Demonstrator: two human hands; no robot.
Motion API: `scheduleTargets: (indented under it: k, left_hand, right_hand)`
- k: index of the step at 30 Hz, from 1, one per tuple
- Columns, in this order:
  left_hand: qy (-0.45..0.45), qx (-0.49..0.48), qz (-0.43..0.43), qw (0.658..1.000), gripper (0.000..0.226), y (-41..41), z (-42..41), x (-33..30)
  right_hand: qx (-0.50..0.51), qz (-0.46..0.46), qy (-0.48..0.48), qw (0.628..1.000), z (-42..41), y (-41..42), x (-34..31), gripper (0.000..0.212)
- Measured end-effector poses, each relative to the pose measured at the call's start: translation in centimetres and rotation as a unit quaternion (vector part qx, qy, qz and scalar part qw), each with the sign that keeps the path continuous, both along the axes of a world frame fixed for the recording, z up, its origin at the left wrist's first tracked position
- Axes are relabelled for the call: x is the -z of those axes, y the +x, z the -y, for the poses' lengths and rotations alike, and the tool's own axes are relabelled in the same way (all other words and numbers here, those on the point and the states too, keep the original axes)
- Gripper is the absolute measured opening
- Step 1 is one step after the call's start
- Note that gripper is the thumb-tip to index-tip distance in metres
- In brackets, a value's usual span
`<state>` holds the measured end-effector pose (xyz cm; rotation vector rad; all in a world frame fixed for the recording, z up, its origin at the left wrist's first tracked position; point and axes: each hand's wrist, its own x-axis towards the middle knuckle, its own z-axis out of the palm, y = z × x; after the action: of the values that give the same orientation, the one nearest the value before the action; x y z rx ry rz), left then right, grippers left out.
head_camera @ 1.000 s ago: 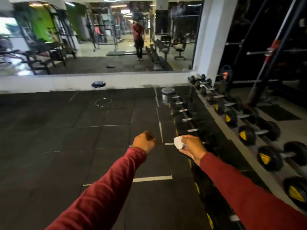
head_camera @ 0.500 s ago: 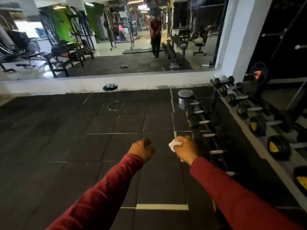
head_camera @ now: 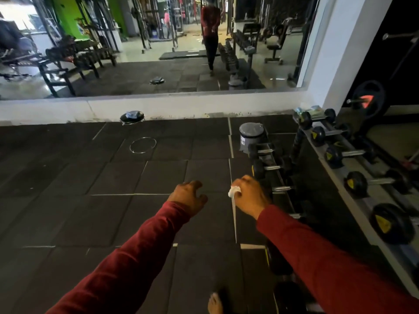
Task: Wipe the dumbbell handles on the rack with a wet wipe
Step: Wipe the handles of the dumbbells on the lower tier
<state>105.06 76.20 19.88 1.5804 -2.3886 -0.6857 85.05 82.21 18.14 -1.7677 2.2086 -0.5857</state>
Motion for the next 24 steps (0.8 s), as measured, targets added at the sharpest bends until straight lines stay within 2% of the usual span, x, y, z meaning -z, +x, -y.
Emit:
scheduleTargets:
  k: [6,13,15,18,24]
  left_hand:
    - [0.016,0.045,0.019,0.999,0.052,-8.6,16.3,2.3]
    - [0.048,0.097,0.047,0.993,0.061,-18.7,31.7,3.7]
    - [0.045,0.117,0.059,0.990,0.057,-22.0,36.5,5.3]
    - [0.059,0.152,0.080,0.983,0.049,-27.6,43.7,7.8]
    - [0.100,0.206,0.121,0.966,0.043,-39.5,56.2,11.9]
  right_hand:
    - [0.020,-0.028,0.034,0.999,13.1,-8.2,2.1,0.028]
    - [0.034,0.003,0.040,0.999,27.1,-17.4,3.3,0.023]
    - [0.074,0.033,0.027,0.996,31.4,-20.5,5.2,0.024]
    - [0.116,0.054,0.031,0.991,38.2,-25.7,8.7,0.012]
    - [0.240,0.155,0.051,0.957,48.7,-35.8,13.8,0.019]
